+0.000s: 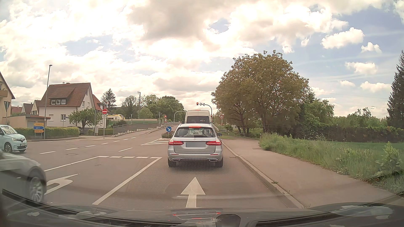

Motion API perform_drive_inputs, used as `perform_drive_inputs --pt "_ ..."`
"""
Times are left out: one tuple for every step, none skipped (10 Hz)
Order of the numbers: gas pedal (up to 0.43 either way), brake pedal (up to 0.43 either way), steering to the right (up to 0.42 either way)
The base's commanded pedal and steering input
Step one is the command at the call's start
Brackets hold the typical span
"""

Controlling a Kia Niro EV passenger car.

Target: Follow the waypoints while adhering to traffic rules and regulations

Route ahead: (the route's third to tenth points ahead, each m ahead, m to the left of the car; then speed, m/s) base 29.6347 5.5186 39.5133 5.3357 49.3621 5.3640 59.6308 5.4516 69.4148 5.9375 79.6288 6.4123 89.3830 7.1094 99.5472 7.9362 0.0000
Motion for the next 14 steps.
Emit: perform_drive_inputs --pt "0.0 0.232 0.005" --pt "0.0 0.232 0.005" --pt "0.0 0.232 0.005" --pt "0.0 0.232 0.005" --pt "0.0 0.226 0.005" --pt "0.0 0.232 0.005" --pt "0.0 0.232 0.005" --pt "0.0 0.232 0.005" --pt "0.0 0.232 0.005" --pt "0.0 0.232 0.005" --pt "0.0 0.232 0.005" --pt "0.0 0.232 0.005" --pt "0.0 0.232 0.005" --pt "0.0 0.232 0.005"
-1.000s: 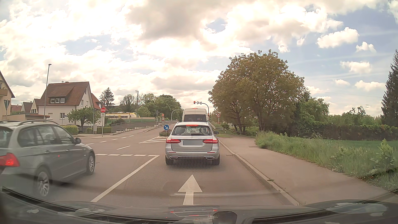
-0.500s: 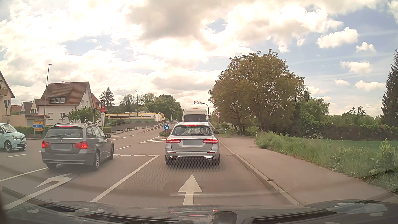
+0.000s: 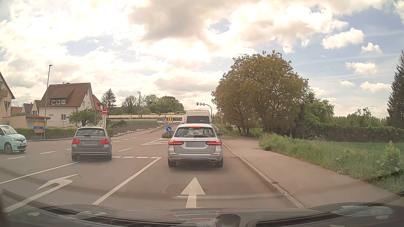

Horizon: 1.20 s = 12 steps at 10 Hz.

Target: Follow the waypoints while adhering to traffic rules and regulations

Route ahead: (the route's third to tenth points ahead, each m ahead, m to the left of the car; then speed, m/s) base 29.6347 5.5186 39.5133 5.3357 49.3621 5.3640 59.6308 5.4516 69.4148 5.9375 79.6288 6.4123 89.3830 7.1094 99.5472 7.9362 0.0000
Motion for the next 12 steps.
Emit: perform_drive_inputs --pt "0.0 0.232 0.005" --pt "0.0 0.232 0.005" --pt "0.0 0.232 0.005" --pt "0.0 0.232 0.005" --pt "0.0 0.232 0.005" --pt "0.0 0.232 0.005" --pt "0.0 0.232 0.005" --pt "0.0 0.232 0.005" --pt "0.0 0.232 0.005" --pt "0.0 0.232 0.005" --pt "0.0 0.232 0.005" --pt "0.0 0.232 0.005"
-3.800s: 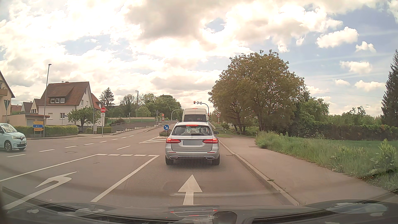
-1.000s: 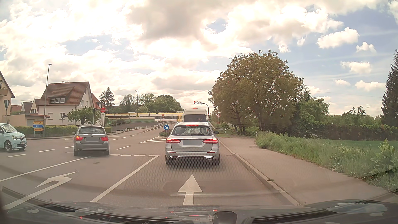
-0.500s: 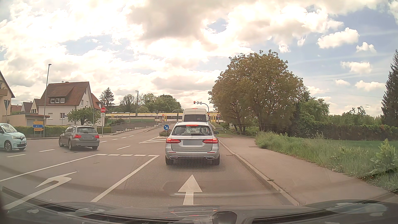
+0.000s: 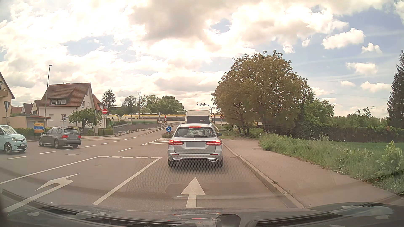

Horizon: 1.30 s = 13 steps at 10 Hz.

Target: Follow the waypoints while adhering to traffic rules and regulations

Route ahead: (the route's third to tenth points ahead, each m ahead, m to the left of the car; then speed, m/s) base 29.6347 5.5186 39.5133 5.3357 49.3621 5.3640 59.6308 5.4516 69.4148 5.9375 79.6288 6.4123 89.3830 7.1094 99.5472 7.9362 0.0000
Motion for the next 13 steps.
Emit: perform_drive_inputs --pt "0.0 0.232 0.005" --pt "0.0 0.232 0.005" --pt "0.0 0.232 0.005" --pt "0.0 0.232 0.005" --pt "0.0 0.232 0.005" --pt "0.0 0.232 0.005" --pt "0.0 0.232 0.005" --pt "0.0 0.232 0.005" --pt "0.0 0.232 0.005" --pt "0.0 0.232 0.005" --pt "0.0 0.232 0.005" --pt "0.0 0.238 0.005" --pt "0.0 0.232 0.005"
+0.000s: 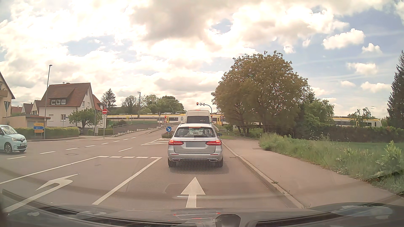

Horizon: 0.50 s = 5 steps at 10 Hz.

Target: Follow the waypoints while adhering to traffic rules and regulations

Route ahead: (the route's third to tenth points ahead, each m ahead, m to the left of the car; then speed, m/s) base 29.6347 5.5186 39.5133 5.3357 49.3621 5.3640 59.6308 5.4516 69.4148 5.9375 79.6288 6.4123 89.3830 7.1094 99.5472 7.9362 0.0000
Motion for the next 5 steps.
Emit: perform_drive_inputs --pt "0.0 0.232 0.005" --pt "0.0 0.232 0.005" --pt "0.0 0.238 0.005" --pt "0.0 0.232 0.005" --pt "0.0 0.238 0.005"
